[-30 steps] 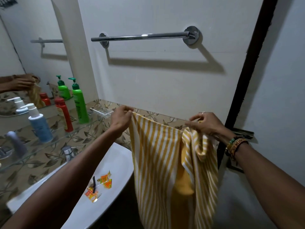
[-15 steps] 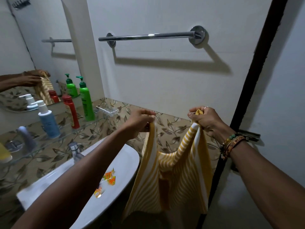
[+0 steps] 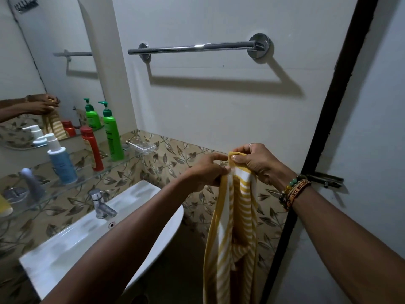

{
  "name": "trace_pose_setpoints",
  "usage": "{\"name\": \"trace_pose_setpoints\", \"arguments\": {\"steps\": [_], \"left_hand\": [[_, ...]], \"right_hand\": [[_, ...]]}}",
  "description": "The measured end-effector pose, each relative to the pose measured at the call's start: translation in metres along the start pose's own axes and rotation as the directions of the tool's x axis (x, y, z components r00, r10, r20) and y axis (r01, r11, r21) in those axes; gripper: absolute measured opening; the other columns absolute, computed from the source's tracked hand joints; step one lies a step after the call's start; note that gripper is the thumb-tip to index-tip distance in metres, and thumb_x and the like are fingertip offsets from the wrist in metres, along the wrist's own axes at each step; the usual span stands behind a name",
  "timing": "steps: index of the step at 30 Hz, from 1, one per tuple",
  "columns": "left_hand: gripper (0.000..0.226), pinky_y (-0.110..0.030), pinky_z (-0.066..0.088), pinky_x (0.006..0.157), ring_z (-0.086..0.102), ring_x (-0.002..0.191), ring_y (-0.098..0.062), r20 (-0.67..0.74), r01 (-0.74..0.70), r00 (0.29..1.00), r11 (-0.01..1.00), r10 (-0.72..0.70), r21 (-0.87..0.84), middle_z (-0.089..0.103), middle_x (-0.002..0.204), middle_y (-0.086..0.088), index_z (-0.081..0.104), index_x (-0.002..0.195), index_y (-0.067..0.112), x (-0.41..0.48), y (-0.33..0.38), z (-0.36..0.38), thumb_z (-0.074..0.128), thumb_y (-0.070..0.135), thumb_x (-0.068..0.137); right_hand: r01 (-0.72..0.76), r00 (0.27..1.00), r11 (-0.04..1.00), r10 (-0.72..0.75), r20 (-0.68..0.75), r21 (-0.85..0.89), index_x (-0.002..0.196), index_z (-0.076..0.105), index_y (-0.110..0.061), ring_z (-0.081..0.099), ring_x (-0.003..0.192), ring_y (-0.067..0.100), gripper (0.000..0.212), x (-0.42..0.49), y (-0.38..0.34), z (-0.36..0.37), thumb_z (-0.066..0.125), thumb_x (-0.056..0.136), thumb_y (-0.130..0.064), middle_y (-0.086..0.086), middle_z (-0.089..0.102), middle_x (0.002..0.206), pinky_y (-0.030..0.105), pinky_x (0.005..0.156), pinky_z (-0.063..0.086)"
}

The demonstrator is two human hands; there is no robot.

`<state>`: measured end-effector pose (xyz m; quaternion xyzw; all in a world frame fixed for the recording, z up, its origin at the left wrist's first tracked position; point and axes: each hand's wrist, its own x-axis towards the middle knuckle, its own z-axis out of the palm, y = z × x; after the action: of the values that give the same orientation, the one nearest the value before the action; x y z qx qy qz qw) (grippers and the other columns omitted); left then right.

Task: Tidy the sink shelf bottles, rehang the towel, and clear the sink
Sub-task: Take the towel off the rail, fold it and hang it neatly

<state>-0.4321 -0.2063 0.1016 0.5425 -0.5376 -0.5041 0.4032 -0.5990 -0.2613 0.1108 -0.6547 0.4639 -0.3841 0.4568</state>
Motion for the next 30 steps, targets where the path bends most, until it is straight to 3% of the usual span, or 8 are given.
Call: {"name": "trace_pose_setpoints", "arguments": {"steps": [3, 6, 10, 16, 21, 24, 27, 30], "left_hand": [[0.032, -0.034, 0.06, 0.062, 0.072, 0.071, -0.024, -0.103, -0.006, 0.995, 0.998, -0.001, -0.07, 0.069, 0.09, -0.017, 0.057, 0.121, 0.003, 0.001, 0.0, 0.0, 0.068, 0.006, 0.091], [0.02, -0.033, 0.058, 0.057, 0.067, 0.061, -0.021, -0.153, -0.029, 0.988, 0.985, 0.002, -0.171, 0.064, 0.081, -0.013, 0.059, 0.103, 0.001, 0.002, 0.0, -0.003, 0.07, 0.001, 0.087], [0.021, -0.038, 0.061, 0.063, 0.067, 0.069, -0.025, -0.187, -0.043, 0.982, 0.948, -0.017, -0.315, 0.062, 0.085, -0.015, 0.055, 0.108, 0.004, 0.002, 0.002, -0.005, 0.064, -0.004, 0.09], [0.022, -0.046, 0.057, 0.089, 0.062, 0.083, -0.025, -0.139, -0.026, 0.99, 0.897, -0.039, -0.44, 0.059, 0.089, -0.012, 0.06, 0.118, -0.002, 0.001, 0.009, -0.002, 0.052, -0.003, 0.097], [0.019, -0.035, 0.063, 0.072, 0.068, 0.073, -0.022, -0.118, -0.06, 0.993, 0.842, -0.005, -0.536, 0.067, 0.089, -0.016, 0.063, 0.113, -0.006, 0.002, 0.016, 0.009, 0.057, -0.001, 0.095], [0.029, -0.033, 0.061, 0.077, 0.071, 0.075, -0.02, -0.035, -0.074, 0.997, 0.809, 0.066, -0.583, 0.067, 0.094, -0.017, 0.059, 0.121, -0.009, 0.001, 0.016, 0.003, 0.055, -0.01, 0.092], [0.033, -0.035, 0.057, 0.086, 0.069, 0.084, -0.023, -0.006, -0.13, 0.989, 0.847, 0.148, -0.516, 0.068, 0.095, -0.016, 0.062, 0.115, -0.005, -0.002, 0.012, -0.001, 0.052, -0.021, 0.088], [0.022, -0.039, 0.059, 0.088, 0.069, 0.09, -0.028, -0.195, -0.262, 0.957, 0.924, 0.212, -0.279, 0.07, 0.097, -0.021, 0.067, 0.108, 0.0, -0.001, 0.009, 0.004, 0.06, -0.011, 0.09]], "right_hand": [[0.056, 0.992, 0.997, -0.063, -0.113, -0.06, 0.088, 0.071, -0.013, 0.069, 0.082, 0.017, 0.005, 0.0, 0.003, -0.003, 0.075, 0.087, -0.009, 0.006, 0.074, 0.089, 0.027, 0.072, 0.057], [0.064, 0.976, 0.985, -0.096, -0.196, -0.161, 0.087, 0.071, -0.014, 0.067, 0.081, 0.014, 0.006, 0.001, 0.006, -0.007, 0.075, 0.088, -0.018, 0.001, 0.073, 0.085, 0.028, 0.071, 0.055], [0.051, 0.956, 0.937, -0.146, -0.255, -0.346, 0.087, 0.069, -0.017, 0.06, 0.075, 0.008, 0.01, 0.0, 0.004, -0.009, 0.069, 0.092, -0.026, -0.007, 0.066, 0.08, 0.019, 0.056, 0.04], [0.085, 0.913, 0.927, -0.219, -0.344, -0.365, 0.095, 0.057, -0.018, 0.061, 0.091, 0.02, 0.007, 0.0, -0.009, -0.003, 0.055, 0.1, -0.023, 0.004, 0.065, 0.1, 0.031, 0.077, 0.05], [0.208, 0.914, 0.907, -0.314, -0.257, -0.367, 0.095, 0.06, -0.021, 0.064, 0.085, 0.014, 0.004, -0.007, -0.011, 0.013, 0.059, 0.098, -0.02, -0.001, 0.067, 0.092, 0.025, 0.073, 0.052], [0.247, 0.909, 0.911, -0.336, -0.245, -0.331, 0.099, 0.063, -0.02, 0.066, 0.086, 0.01, 0.003, -0.008, -0.011, 0.012, 0.06, 0.098, -0.02, -0.003, 0.07, 0.091, 0.022, 0.071, 0.053], [0.22, 0.94, 0.958, -0.258, -0.224, -0.182, 0.114, 0.068, -0.015, 0.069, 0.094, 0.013, 0.018, -0.007, -0.009, 0.01, 0.062, 0.097, -0.018, 0.001, 0.074, 0.1, 0.025, 0.077, 0.057], [0.181, 0.961, 0.979, -0.197, -0.192, -0.097, 0.112, 0.069, -0.016, 0.07, 0.092, 0.013, 0.017, -0.008, -0.004, 0.015, 0.063, 0.096, -0.019, 0.002, 0.074, 0.097, 0.026, 0.075, 0.059]]}}
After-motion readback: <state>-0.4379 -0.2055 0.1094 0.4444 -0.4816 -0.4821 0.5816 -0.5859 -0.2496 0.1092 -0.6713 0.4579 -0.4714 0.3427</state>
